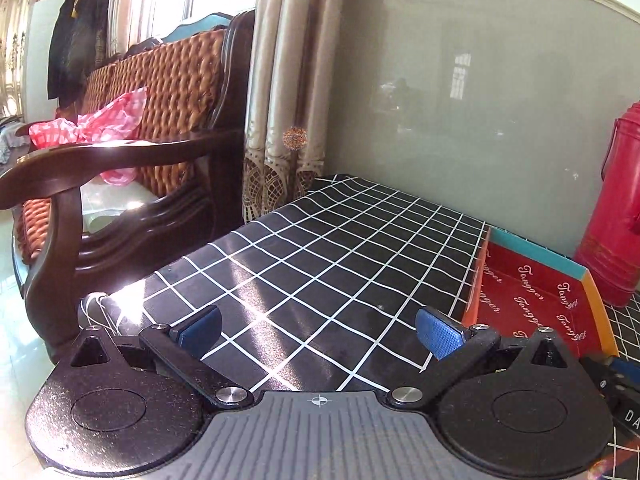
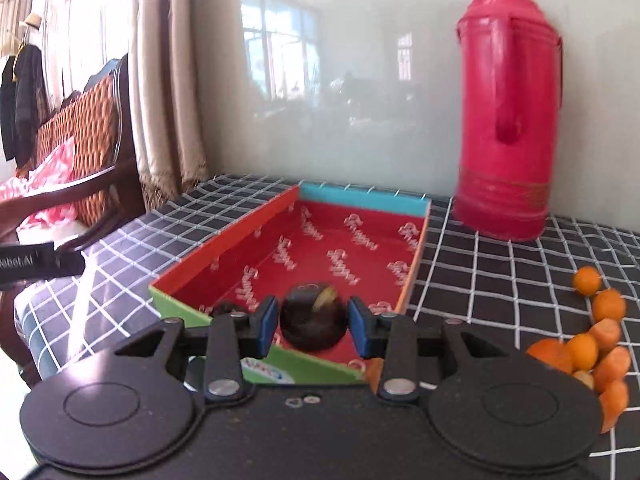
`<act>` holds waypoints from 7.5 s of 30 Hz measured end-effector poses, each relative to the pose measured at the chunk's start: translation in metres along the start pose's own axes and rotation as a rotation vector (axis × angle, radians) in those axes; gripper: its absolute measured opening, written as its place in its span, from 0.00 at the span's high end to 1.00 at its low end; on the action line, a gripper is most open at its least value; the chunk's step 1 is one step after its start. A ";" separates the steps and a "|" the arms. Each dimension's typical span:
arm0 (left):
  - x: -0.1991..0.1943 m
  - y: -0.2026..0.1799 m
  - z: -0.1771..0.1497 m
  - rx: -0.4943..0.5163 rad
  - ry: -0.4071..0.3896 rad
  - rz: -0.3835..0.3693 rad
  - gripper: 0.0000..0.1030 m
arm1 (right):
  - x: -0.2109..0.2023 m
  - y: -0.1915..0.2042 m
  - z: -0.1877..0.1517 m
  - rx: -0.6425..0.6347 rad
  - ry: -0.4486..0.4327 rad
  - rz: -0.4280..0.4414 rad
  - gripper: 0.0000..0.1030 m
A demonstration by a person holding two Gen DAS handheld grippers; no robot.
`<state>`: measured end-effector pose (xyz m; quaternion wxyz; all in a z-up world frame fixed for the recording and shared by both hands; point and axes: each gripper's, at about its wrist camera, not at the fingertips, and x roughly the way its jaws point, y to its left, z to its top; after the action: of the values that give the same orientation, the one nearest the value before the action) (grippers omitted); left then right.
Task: Organize fruits
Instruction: 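Carry the mangosteen into the box and open the right tool, then reach to the large orange and close the left tool on it, then carry the large orange into the box and open the left tool, then close the right tool on an orange carrot chunk, then carry the carrot chunk into the box and open the right tool, then reach to the small brown round fruit and close the left tool on it, then carry the brown fruit into the box and open the left tool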
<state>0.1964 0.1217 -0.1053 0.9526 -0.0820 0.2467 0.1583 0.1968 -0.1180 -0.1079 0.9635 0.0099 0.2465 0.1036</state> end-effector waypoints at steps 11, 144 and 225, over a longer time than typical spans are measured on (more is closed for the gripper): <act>-0.011 -0.029 -0.006 0.086 -0.034 -0.059 0.01 | -0.059 -0.037 0.000 0.011 -0.134 -0.142 0.30; -0.025 0.012 -0.012 -0.006 -0.072 0.107 0.00 | -0.031 -0.026 -0.005 0.080 -0.127 -0.066 0.80; -0.038 -0.304 -0.109 0.525 0.090 -0.677 0.76 | -0.179 -0.198 -0.052 0.436 -0.338 -0.840 0.06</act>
<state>0.2200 -0.1989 -0.1571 0.9276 0.0800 0.2789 -0.2352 0.0577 -0.3503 -0.0825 0.9240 0.1277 0.0858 -0.3502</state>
